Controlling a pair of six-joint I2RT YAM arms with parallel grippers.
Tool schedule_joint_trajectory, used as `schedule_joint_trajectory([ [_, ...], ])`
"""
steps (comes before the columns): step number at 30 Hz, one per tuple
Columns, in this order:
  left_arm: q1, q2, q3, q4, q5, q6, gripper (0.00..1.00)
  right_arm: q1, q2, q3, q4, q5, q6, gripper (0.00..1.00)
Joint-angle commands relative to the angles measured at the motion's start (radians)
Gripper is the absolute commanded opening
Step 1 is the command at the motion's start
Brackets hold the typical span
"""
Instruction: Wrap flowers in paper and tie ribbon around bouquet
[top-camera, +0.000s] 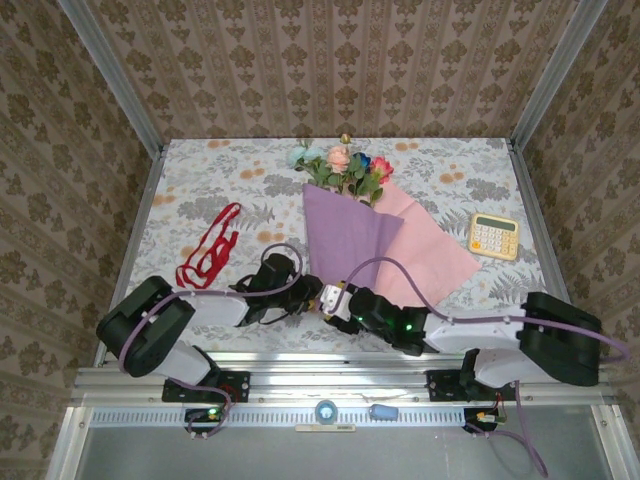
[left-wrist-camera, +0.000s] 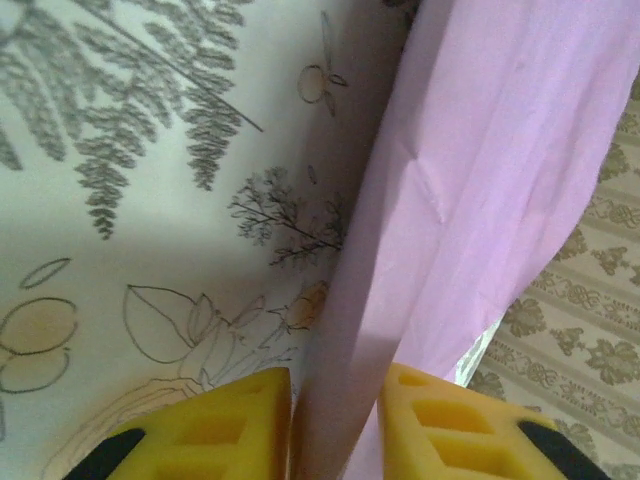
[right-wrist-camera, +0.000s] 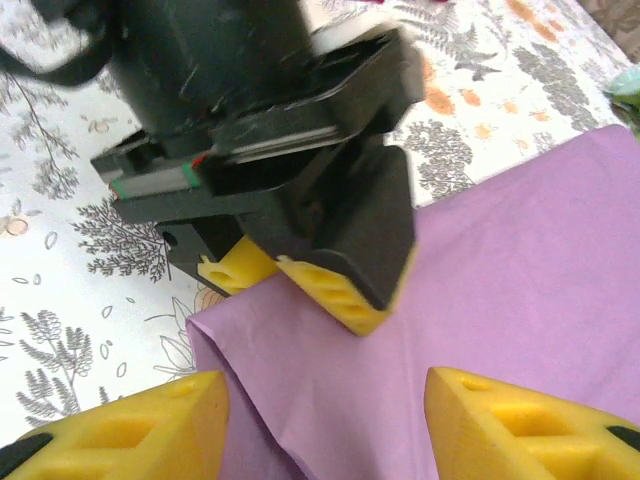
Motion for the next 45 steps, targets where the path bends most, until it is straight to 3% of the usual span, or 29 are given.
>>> schedule_joint_trajectory([
  [1,-0.017,0.015,-0.02,0.019,-0.028,0.0,0.21,-0.023,-0.095,-0.037,-0.1,-0.034,0.128,0.57],
  [4,-0.021,0.009,-0.027,0.012,-0.046,0.014,0.03,-0.084,-0.197,-0.032,-0.222,-0.03,0.253,0.6],
  [6,-0.019,0.0,-0.029,-0.01,-0.057,0.027,0.0,-0.149,-0.254,0.002,-0.35,-0.017,0.383,0.59],
  [8,-0.018,-0.011,-0.019,-0.064,-0.055,0.054,0.07,-0.22,-0.303,0.051,-0.536,0.035,0.583,0.57],
  [11,-0.017,-0.035,-0.016,-0.13,-0.054,0.075,0.36,-0.362,-0.331,0.138,-0.823,0.0,0.835,0.53],
  [12,-0.017,-0.052,-0.014,-0.161,-0.056,0.081,0.4,-0.409,-0.325,0.166,-0.908,-0.021,0.895,0.52],
  [15,-0.02,-0.158,0.03,-0.372,-0.094,0.135,0.45,-0.575,-0.289,0.231,-1.117,-0.138,1.005,0.51],
  [19,-0.019,-0.305,0.168,-0.72,-0.147,0.238,0.42,-0.776,-0.22,0.268,-1.302,-0.276,1.086,0.55],
  [23,-0.016,-0.285,0.296,-0.833,-0.084,0.306,0.38,-0.885,-0.215,0.221,-1.267,-0.406,1.105,0.59],
  [30,-0.073,-0.114,0.359,-0.678,-0.017,0.288,0.34,-0.906,-0.167,0.088,-1.065,-0.562,1.168,0.58],
  [37,-0.103,-0.005,0.352,-0.57,0.002,0.267,0.31,-0.911,-0.222,-0.047,-0.9,-0.608,1.24,0.54],
  [45,-0.107,0.001,0.307,-0.545,0.005,0.267,0.29,-0.92,-0.315,-0.104,-0.707,-0.618,1.304,0.41],
])
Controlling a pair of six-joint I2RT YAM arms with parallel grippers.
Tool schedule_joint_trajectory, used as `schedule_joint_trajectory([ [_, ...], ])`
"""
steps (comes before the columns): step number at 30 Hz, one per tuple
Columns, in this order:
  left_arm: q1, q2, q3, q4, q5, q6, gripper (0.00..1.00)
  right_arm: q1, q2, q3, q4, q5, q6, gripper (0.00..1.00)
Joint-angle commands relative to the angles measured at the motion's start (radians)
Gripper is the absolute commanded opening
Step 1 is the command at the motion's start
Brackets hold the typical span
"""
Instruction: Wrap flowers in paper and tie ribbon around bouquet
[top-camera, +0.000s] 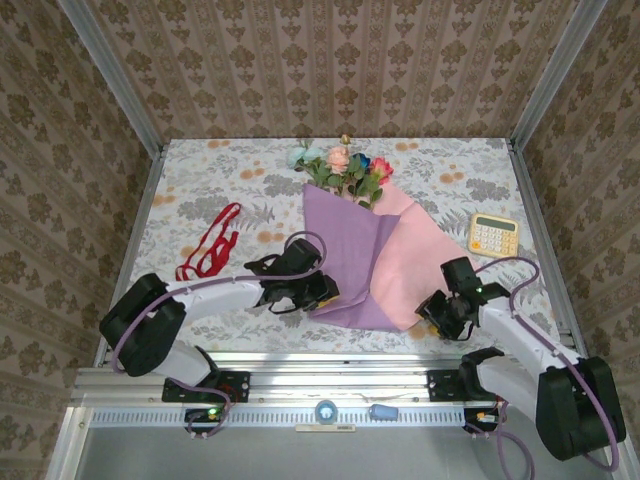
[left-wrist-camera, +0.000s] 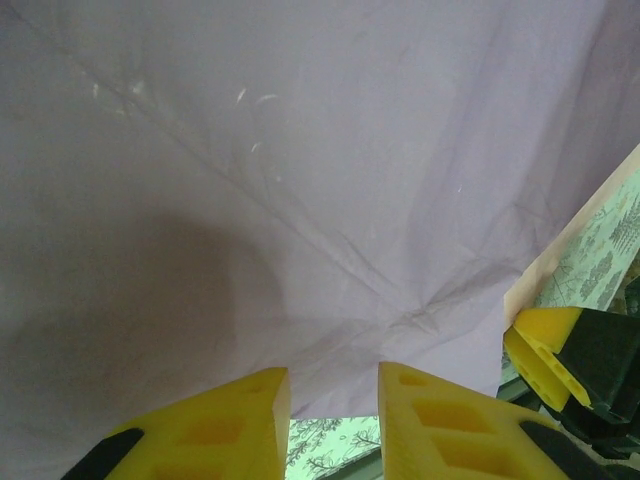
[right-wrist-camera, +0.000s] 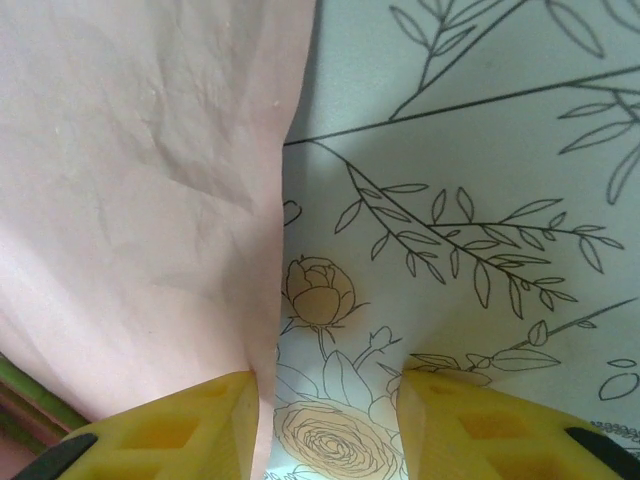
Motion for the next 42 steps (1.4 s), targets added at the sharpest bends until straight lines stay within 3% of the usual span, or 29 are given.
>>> schedule_joint_trajectory([
  [1,-0.007,-0.004,-0.022,0.016,0.012,0.003,0.29,0.003,-0.02,-0.02,0.242,-0.046,0.05,0.4],
  [14,0.006,-0.032,-0.067,0.023,-0.015,0.001,0.28,0.002,0.036,0.013,0.249,-0.041,0.024,0.4],
  [20,0.024,-0.06,-0.101,0.029,-0.01,-0.005,0.26,0.002,0.057,0.009,0.251,-0.009,-0.035,0.35],
  [22,0.025,-0.057,-0.101,0.029,-0.008,-0.005,0.26,0.002,0.068,0.006,0.261,-0.001,-0.056,0.29],
  [26,0.025,-0.042,-0.104,0.035,-0.008,-0.006,0.26,0.009,0.05,0.04,0.233,0.037,-0.108,0.06],
  [28,0.026,-0.032,-0.11,0.038,-0.014,-0.007,0.26,0.025,0.025,0.071,0.203,0.071,-0.138,0.03],
  [33,0.028,-0.003,-0.121,0.068,-0.033,-0.016,0.24,0.124,0.008,0.175,0.093,0.163,-0.199,0.01],
  [38,0.028,0.028,-0.114,0.064,-0.039,-0.01,0.23,0.332,0.038,0.284,0.008,0.317,-0.235,0.0],
  [42,0.029,0.037,-0.115,0.079,-0.037,-0.007,0.23,0.434,0.087,0.373,-0.02,0.411,-0.297,0.0],
])
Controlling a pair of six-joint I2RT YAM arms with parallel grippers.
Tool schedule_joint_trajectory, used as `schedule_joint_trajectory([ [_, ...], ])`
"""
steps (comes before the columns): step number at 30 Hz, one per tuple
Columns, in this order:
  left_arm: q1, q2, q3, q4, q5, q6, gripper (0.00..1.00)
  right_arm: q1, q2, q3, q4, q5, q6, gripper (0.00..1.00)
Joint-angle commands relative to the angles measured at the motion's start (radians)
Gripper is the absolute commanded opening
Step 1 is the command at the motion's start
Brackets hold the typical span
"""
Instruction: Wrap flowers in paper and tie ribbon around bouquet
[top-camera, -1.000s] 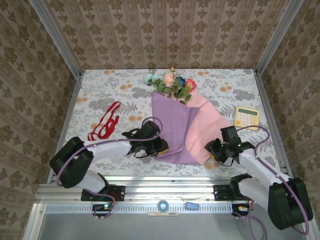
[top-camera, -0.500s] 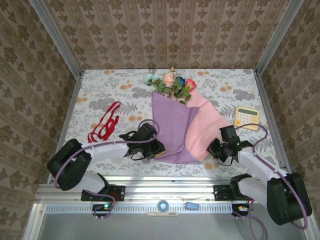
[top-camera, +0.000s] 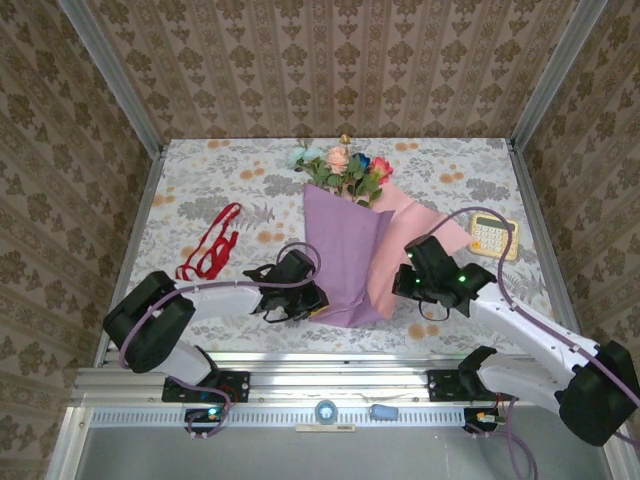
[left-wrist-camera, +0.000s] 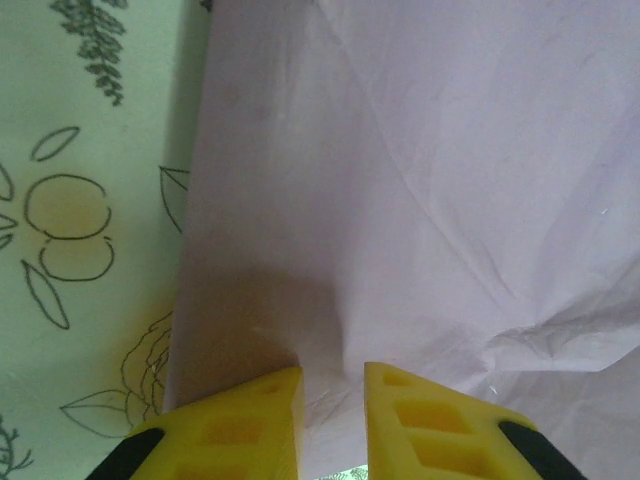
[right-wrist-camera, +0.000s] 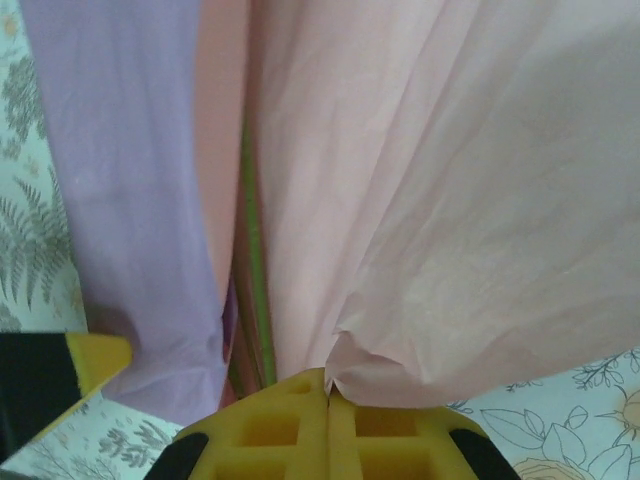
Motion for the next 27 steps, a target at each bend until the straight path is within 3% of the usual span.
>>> schedule_joint_trajectory([
  [1,0.008,0.009,-0.006,0.019,-0.013,-0.003,0.23,0.057,0.039,0.076,-0.07,0.14,-0.089,0.0],
  [8,0.018,-0.045,-0.044,0.078,-0.044,-0.024,0.23,0.129,0.12,0.215,-0.078,0.168,-0.254,0.0],
  [20,0.014,0.053,-0.054,0.207,-0.007,-0.059,0.19,0.235,0.233,0.301,-0.018,0.1,-0.366,0.0],
  [27,0.007,0.073,-0.062,0.235,-0.015,-0.073,0.17,0.253,0.291,0.342,0.032,0.07,-0.346,0.0],
])
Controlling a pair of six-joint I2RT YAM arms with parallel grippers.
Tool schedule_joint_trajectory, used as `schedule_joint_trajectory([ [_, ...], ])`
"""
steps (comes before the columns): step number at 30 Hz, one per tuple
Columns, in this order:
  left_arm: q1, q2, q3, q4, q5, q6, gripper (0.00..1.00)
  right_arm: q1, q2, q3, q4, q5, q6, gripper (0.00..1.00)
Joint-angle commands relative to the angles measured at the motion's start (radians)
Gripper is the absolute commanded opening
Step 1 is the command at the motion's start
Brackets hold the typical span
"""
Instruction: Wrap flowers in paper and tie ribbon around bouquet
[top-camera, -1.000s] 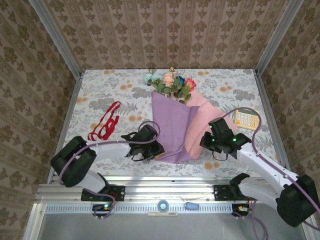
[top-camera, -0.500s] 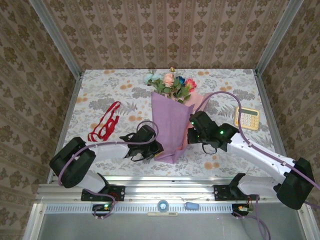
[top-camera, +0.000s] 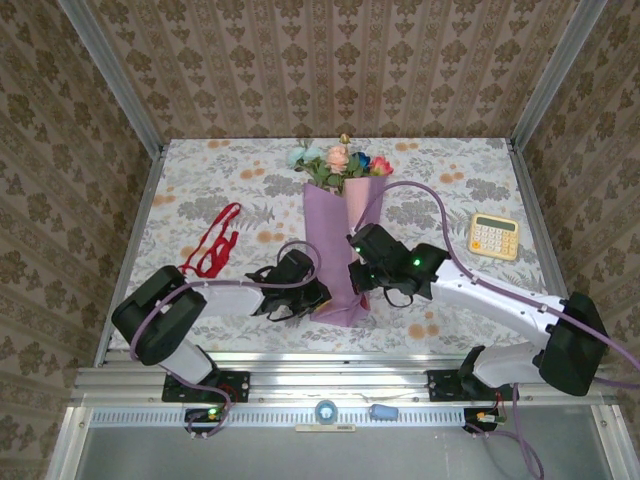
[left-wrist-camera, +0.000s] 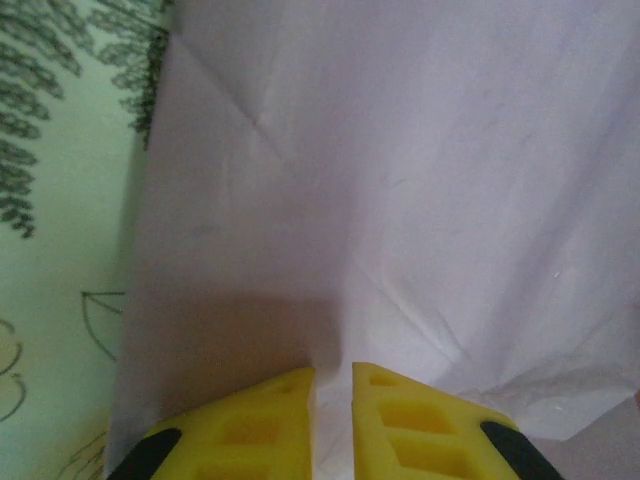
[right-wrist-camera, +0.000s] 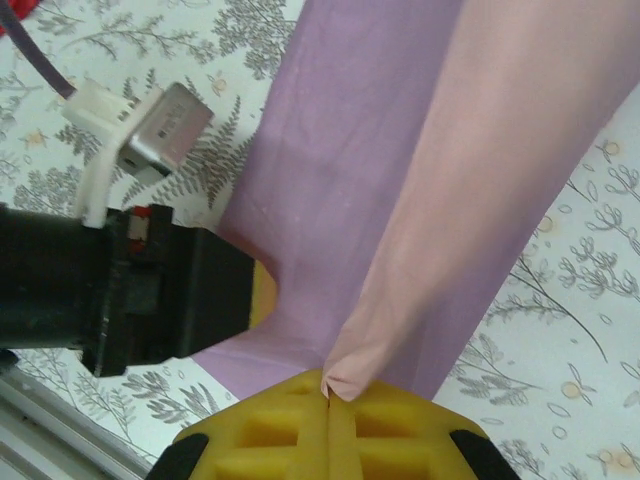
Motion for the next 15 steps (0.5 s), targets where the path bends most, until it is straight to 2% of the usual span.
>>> schedule_joint_trajectory([
  [1,-0.011,0.017,-0.021,0.025,-0.006,-0.02,0.17,0.005,0.026,0.037,0.059,-0.023,-0.006,0.0],
  [9,-0.032,0.027,-0.072,0.084,-0.042,-0.067,0.1,0.003,0.151,0.101,0.184,-0.139,0.054,0.0],
  [15,-0.054,0.02,-0.121,0.16,-0.107,-0.092,0.06,-0.016,0.268,0.131,0.29,-0.275,0.1,0.0],
])
